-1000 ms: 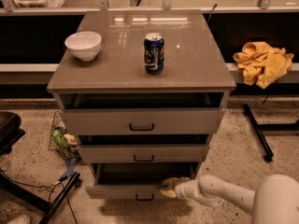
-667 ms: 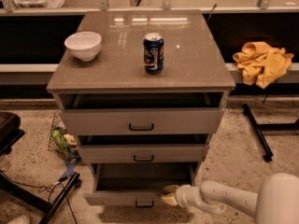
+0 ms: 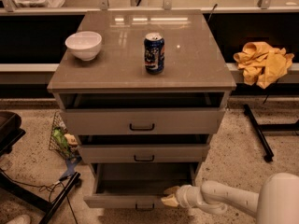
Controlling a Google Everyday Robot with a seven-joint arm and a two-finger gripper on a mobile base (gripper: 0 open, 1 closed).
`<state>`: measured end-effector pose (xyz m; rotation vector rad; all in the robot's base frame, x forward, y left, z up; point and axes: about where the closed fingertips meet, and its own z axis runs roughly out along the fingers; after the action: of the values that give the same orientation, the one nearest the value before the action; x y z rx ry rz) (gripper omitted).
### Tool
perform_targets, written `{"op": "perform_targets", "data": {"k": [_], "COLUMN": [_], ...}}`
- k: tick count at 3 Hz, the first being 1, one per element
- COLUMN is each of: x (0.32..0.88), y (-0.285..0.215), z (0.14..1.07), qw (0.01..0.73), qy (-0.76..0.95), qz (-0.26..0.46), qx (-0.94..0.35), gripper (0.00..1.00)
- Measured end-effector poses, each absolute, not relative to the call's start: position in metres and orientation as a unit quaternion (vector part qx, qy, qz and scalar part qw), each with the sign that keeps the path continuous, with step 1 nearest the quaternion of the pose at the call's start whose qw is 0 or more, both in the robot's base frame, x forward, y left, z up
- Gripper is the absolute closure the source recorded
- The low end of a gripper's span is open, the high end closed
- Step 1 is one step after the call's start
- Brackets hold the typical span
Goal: Open bottom drawer
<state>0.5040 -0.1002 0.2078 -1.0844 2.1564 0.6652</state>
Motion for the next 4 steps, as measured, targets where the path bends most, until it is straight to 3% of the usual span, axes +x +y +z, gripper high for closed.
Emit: {"op": "perform_targets", "data": {"k": [3,4], "x": [0.39,0.378], "y": [-0.1,-0.09], "z": [0.279,0.291], "qw": [0.204,0.215], "qy": [0.829,0.804], "qz": [0.276,0.283], "qx": [-0.442,-0.477], "gripper": [1.0,1.0]}}
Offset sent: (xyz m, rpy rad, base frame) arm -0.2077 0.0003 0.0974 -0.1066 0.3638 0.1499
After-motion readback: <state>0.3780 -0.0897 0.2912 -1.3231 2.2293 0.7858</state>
